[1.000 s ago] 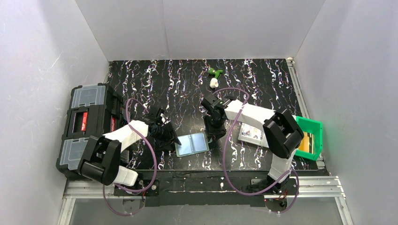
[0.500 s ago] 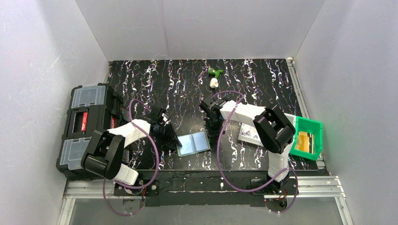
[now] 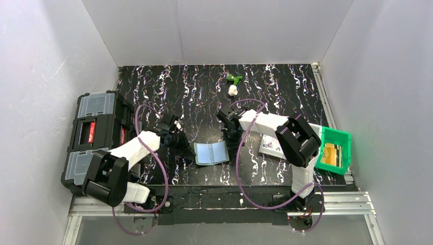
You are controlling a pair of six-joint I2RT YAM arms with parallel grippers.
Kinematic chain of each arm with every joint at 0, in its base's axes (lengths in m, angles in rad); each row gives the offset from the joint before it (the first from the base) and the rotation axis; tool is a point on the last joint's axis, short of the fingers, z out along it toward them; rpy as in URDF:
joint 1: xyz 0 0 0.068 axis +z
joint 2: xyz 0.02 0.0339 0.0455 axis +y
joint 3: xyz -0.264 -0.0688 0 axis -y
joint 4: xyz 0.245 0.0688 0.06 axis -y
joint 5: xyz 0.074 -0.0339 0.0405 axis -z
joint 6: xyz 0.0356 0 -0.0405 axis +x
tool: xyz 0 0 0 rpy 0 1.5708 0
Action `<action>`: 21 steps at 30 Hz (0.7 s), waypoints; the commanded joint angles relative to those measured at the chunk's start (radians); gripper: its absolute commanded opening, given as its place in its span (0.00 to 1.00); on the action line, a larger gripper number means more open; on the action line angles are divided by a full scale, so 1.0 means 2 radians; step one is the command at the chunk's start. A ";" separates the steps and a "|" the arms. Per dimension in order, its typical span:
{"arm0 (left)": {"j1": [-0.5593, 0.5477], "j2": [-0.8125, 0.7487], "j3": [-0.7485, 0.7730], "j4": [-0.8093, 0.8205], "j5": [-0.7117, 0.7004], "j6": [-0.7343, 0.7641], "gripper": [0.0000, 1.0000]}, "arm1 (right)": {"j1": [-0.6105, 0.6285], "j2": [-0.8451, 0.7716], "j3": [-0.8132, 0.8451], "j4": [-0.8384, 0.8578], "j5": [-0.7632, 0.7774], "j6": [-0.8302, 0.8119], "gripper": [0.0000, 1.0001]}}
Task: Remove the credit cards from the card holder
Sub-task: Close the card holder at the center of the board.
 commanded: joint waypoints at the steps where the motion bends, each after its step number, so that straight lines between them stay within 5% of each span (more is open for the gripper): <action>1: -0.007 -0.024 0.031 -0.008 0.020 -0.007 0.00 | 0.012 0.010 0.010 0.011 -0.006 0.003 0.05; 21: -0.097 0.057 0.098 0.004 -0.004 -0.043 0.00 | 0.019 0.008 0.024 0.017 -0.012 0.016 0.05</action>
